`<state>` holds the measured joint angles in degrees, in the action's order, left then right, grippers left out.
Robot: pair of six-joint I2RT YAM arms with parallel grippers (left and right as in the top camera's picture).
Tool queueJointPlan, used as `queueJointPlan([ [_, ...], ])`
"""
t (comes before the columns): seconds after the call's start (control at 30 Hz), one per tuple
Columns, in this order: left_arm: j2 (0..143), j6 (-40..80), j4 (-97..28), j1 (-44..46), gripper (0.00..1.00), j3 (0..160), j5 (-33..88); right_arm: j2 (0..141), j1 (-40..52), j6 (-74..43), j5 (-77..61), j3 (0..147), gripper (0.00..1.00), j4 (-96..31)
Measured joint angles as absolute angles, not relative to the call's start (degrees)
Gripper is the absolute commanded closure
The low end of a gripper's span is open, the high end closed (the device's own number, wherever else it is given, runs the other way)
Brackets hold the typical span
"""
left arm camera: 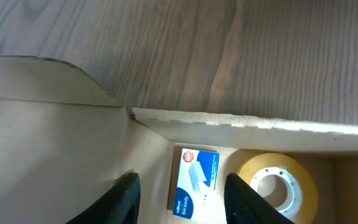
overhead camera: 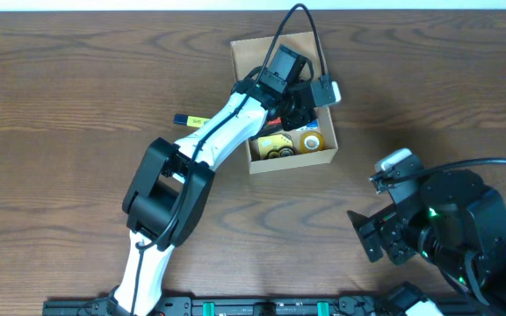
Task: Pack container
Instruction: 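Lower the staples box into the box and release it, then raise the left gripper out of the box and swing left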
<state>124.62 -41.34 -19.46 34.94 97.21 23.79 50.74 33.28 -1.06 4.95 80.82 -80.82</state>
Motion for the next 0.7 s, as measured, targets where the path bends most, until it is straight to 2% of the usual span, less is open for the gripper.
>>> queueJointPlan([
  [0.3,113.97,-39.7,-27.22,34.94,0.57,97.23,22.02,50.74,33.28,-1.06,4.95,80.82,0.01,-80.82],
  [0.47,108.75,-38.17,-34.74,34.94,0.72,97.47,18.98,50.74,33.28,-1.06,4.95,80.82,0.01,-80.79],
  [0.6,106.15,-35.14,-41.23,34.94,0.77,97.47,14.68,50.74,33.28,-1.06,4.95,80.82,0.01,-80.79],
  [0.67,104.75,-32.4,-44.93,34.94,0.85,97.47,11.77,50.72,33.28,-1.06,4.95,80.82,0.01,-80.79],
  [0.7,104.18,-31.22,-46.09,34.94,0.92,97.47,10.63,50.72,33.28,-1.06,4.95,80.82,0.01,-80.77],
])
